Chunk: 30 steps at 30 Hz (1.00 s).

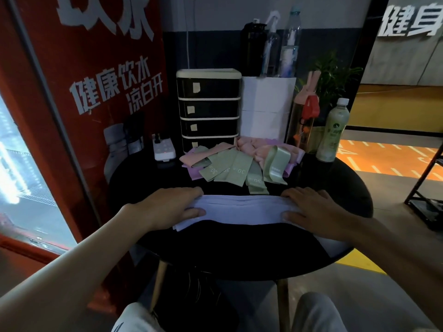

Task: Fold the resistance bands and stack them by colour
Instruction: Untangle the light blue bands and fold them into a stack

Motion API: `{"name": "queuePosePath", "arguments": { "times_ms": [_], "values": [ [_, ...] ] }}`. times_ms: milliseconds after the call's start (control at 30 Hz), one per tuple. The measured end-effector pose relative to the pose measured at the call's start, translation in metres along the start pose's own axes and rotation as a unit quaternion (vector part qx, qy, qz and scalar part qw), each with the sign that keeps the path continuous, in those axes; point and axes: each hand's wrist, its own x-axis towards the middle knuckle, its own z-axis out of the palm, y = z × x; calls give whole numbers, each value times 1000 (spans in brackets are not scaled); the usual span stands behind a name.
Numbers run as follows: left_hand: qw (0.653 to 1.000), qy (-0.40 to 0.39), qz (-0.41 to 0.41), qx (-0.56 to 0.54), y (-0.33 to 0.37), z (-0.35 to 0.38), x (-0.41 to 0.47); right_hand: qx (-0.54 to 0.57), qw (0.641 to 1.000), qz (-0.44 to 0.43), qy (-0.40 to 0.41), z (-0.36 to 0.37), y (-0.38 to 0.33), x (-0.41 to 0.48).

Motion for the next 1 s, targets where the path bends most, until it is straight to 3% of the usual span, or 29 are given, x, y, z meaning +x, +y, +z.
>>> {"name": "queuePosePath", "arguments": {
  "times_ms": [100,267,400,733,833,1000],
  "values": [
    [1000,13,0,-12,-1,4,-3,4,1000,-16,-4,-1,-4,1],
    [999,31,-5,14,-1,0,1,1,997,-35,64,-7,-2,2],
    [999,29,-1,21,-2,6,1,-71,997,-19,20,3,-3,1],
    [999,41,10,-17,-13,9,2,-8,997,-53,55,0,4,2],
    [994,66,6,-86,-14,15,3,27,998,-51,28,2,2,2],
    [951,133,-33,-277,-19,21,-2,72,996,-48,36,4,2,-1]
  ]
}}
